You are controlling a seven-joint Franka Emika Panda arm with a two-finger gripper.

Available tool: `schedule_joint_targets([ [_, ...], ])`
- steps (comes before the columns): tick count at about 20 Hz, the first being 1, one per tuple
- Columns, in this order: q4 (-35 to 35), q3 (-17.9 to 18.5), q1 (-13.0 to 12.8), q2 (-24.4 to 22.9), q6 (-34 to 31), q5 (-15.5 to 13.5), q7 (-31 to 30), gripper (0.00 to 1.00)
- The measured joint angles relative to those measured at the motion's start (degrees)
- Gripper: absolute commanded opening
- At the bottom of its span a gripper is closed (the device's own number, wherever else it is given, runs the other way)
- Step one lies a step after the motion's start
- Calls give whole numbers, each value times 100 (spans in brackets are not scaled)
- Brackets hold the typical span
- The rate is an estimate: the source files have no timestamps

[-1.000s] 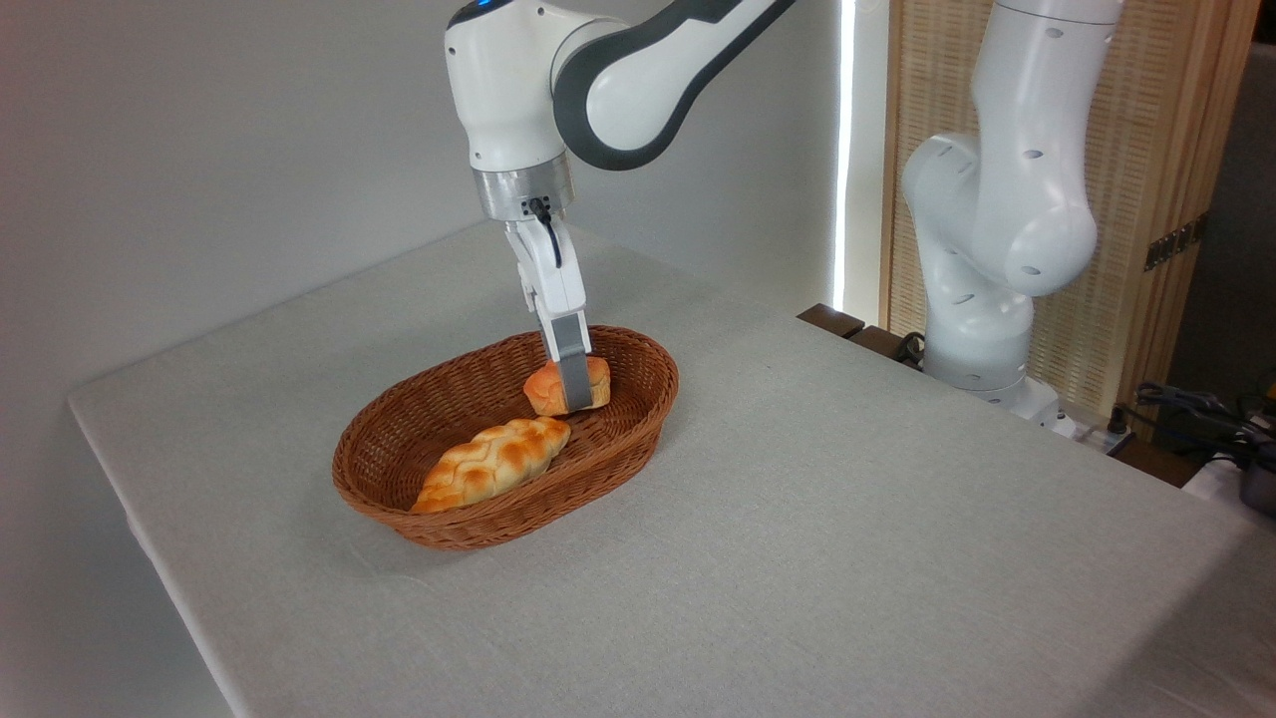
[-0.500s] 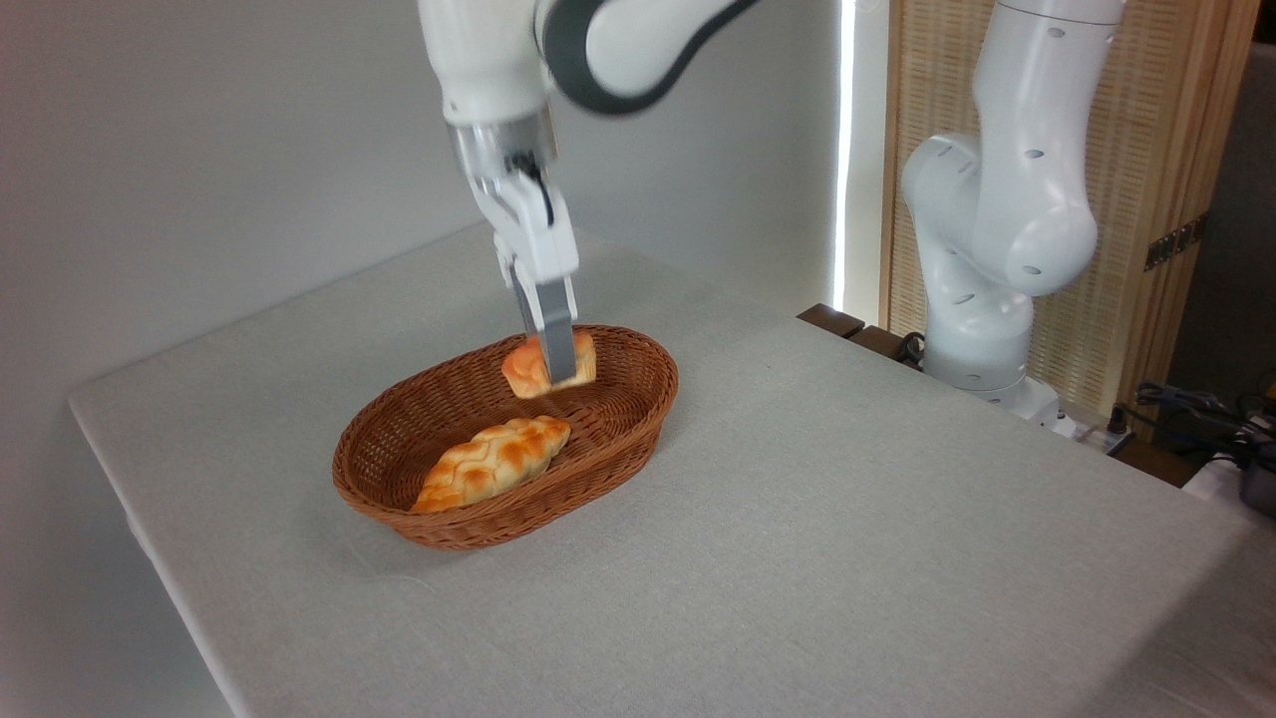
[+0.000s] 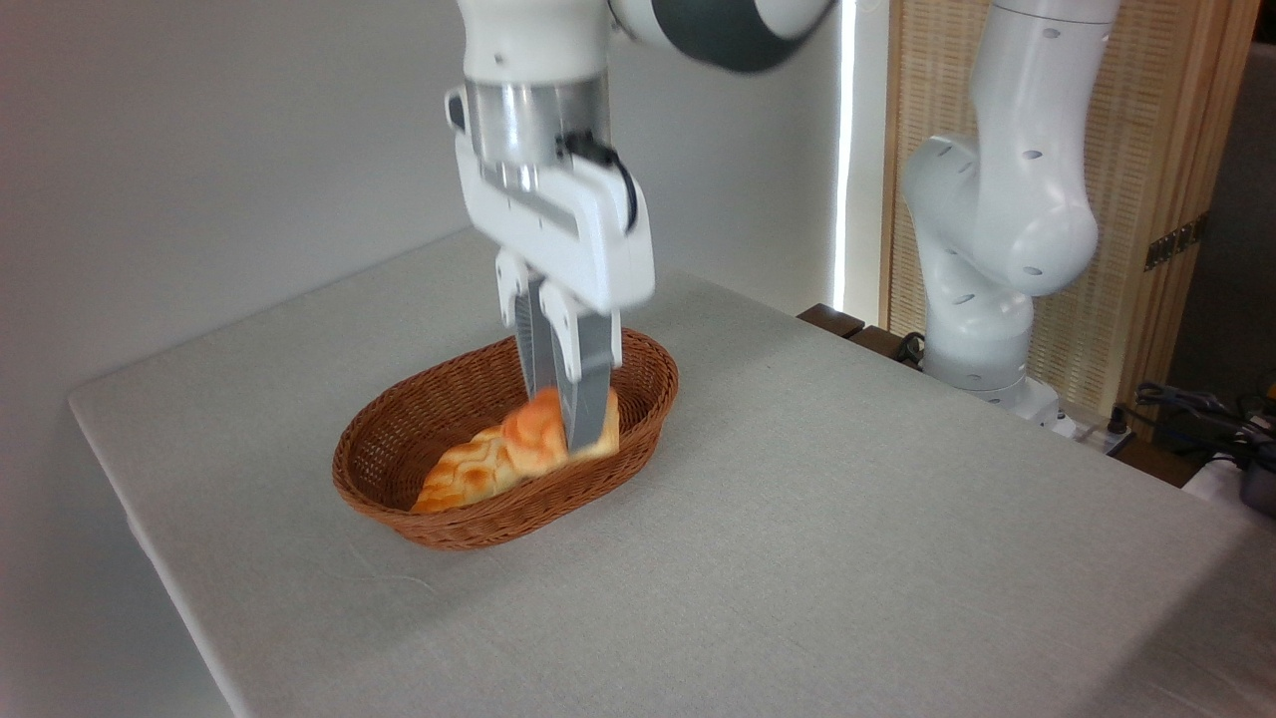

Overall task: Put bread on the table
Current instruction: 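Carry the bun over the basket rim and lower it beside the basket, then open the gripper to release the bun onto the table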

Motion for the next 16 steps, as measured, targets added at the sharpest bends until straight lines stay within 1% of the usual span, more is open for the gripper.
schedule_joint_targets([
  [2,-14,87,-3,281,288,3,9,40],
  [4,-25,81,-44,656,483,3,6,41],
  [5,-26,69,-69,854,539,3,2,44],
  [6,-26,55,-89,1039,597,3,-4,57],
  [7,-26,44,-104,1219,693,3,-9,85],
  [8,-24,40,-112,1350,787,3,-12,100],
  [12,-2,39,-114,1779,1223,3,-14,100],
  [16,47,52,-84,1831,1242,4,-15,100],
])
